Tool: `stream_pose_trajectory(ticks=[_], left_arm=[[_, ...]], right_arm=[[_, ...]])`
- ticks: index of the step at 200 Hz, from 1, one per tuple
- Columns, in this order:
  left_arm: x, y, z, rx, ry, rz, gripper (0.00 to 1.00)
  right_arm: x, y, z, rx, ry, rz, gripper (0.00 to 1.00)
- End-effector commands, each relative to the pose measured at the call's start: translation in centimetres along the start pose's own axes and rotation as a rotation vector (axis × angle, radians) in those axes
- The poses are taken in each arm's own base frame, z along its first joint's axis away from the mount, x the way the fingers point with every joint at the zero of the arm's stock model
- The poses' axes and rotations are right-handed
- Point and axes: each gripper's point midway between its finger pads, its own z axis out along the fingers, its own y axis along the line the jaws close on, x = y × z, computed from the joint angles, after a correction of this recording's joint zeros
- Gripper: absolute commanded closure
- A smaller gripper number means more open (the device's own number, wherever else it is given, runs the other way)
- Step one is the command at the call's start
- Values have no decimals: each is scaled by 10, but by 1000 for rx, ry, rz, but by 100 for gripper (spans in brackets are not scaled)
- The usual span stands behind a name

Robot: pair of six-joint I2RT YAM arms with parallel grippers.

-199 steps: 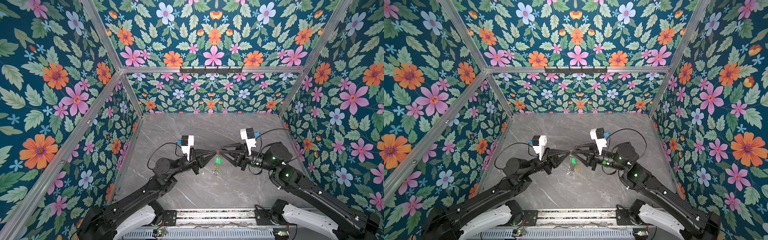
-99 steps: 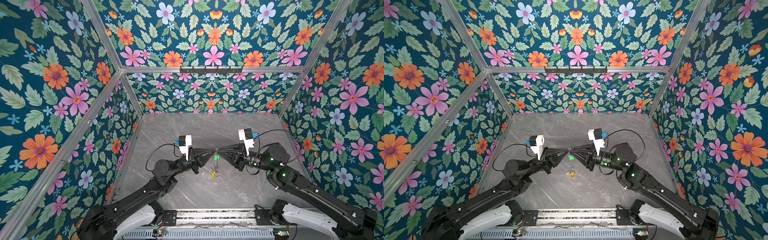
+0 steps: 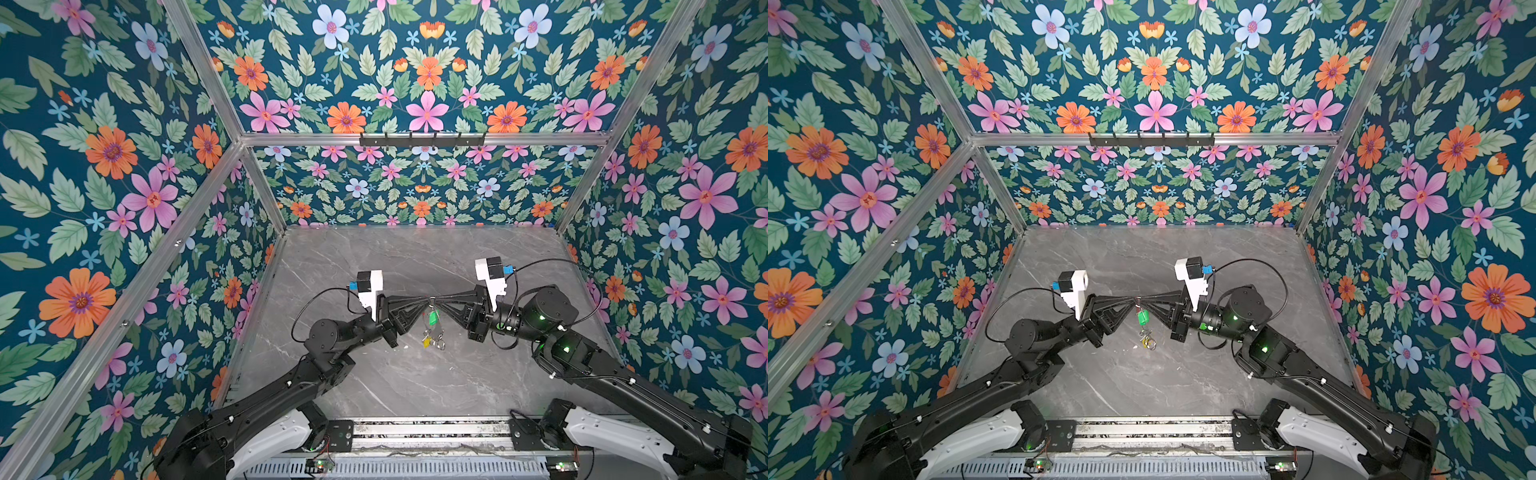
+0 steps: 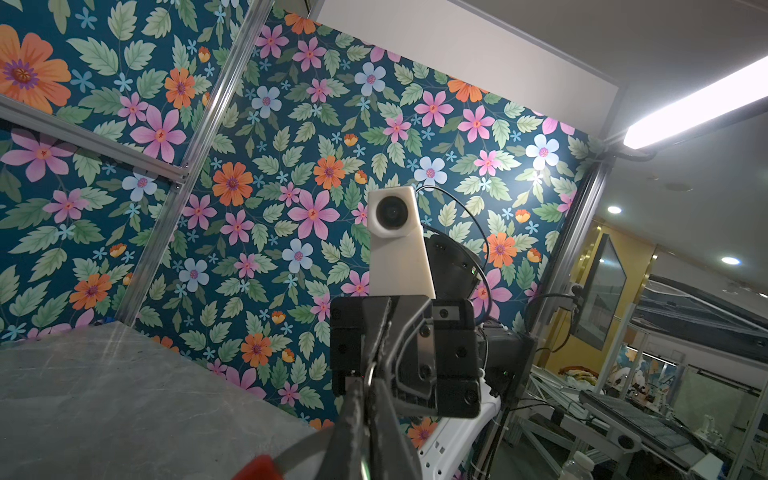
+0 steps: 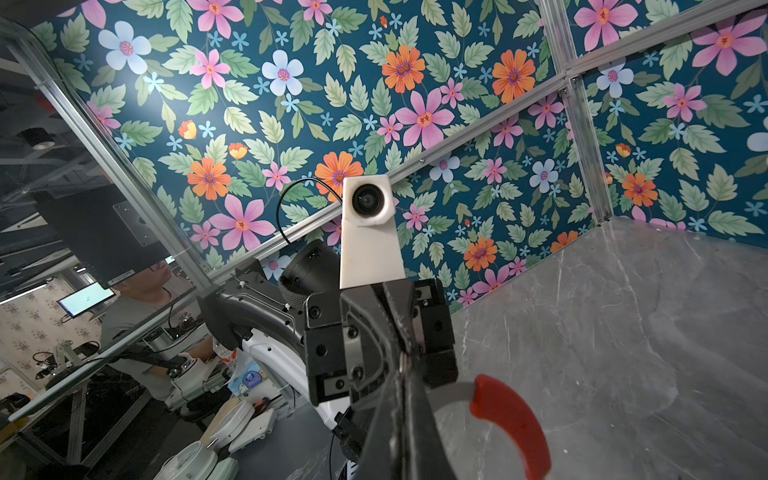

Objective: Remove the keys from the keyring

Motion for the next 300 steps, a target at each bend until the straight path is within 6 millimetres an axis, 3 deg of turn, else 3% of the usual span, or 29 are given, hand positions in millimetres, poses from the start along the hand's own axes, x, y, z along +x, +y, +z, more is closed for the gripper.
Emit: stream_pose_trajectory(ticks=[1, 40, 82, 182, 229, 300], left_arm=[[-7, -9, -2, 26, -29, 25, 65], [-10, -11, -7, 1, -17, 41, 51], [2, -6, -9, -70, 95, 50, 49], [25, -20, -6, -63, 387, 25, 59], [37, -18, -1, -42, 474, -1, 68], [34, -20, -4, -72, 524, 38, 72]], right_arm=[[-4, 3, -1, -1, -6, -28, 100], [-2, 2, -2, 9, 11, -37, 100], [4, 4, -6, 29, 79, -69, 100], [25, 20, -24, -76, 367, -168, 100], [30, 13, -21, -56, 419, -161, 100], [32, 8, -21, -29, 446, -166, 100]])
